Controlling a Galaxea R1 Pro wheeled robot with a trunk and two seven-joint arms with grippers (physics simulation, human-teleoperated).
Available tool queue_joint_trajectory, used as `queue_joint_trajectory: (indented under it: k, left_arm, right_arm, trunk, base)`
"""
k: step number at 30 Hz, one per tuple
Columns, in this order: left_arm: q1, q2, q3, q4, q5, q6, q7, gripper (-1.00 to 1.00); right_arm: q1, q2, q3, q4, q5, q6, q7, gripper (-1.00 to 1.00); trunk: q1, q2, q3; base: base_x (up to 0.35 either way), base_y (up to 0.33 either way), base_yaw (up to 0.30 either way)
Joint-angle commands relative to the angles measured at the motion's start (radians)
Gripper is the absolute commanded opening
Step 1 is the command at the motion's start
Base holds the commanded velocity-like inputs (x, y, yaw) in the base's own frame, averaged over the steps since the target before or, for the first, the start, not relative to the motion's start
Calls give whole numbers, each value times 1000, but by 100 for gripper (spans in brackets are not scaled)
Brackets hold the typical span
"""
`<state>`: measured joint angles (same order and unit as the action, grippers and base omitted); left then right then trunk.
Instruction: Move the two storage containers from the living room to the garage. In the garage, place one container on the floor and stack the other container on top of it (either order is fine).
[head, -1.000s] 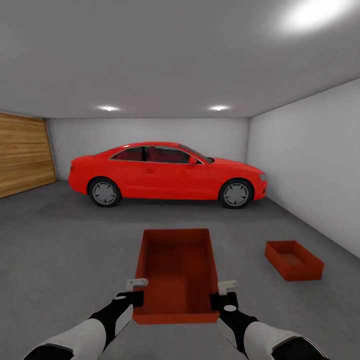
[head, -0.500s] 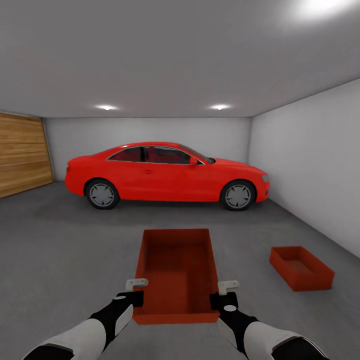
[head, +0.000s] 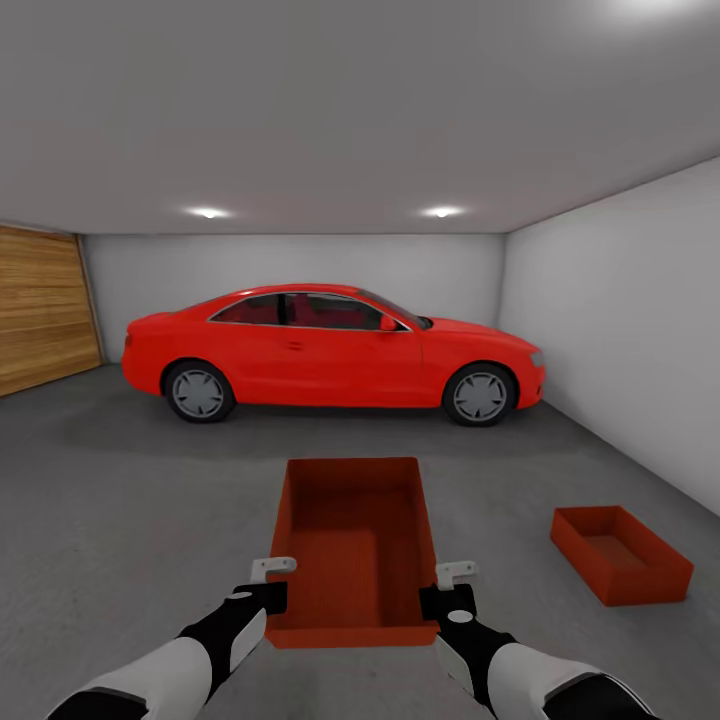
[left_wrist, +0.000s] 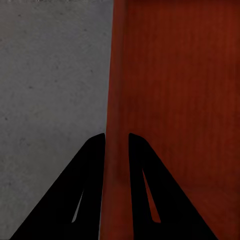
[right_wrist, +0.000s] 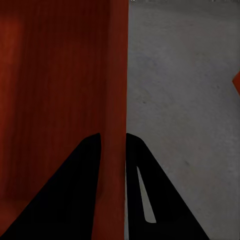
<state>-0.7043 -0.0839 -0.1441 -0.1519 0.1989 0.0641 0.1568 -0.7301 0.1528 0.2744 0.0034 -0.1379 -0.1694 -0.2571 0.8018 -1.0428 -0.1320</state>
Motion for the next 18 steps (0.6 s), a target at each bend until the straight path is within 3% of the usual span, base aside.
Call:
queue_joint_trajectory:
  k: [1,7,18]
  left_arm:
    - [-1,88,61,-6,-12,-3,12,-100]
    - [-1,88,61,-6,-12,-3,12,-100]
    - [-1,89,61,-6,-12,-3,10,-100]
  right_arm:
    - [0,1,-43,1,-1,1,1,-100]
    - [0,1,-44,1,-2,2,2,-100]
    - [0,1,-44,1,-2,2,2,-100]
  trunk:
    - [1,-1,-1]
    - [1,-1,-1]
    - [1,-1,-1]
  base:
    - [323,0,0]
    - [323,0,-82]
    - [323,0,-234]
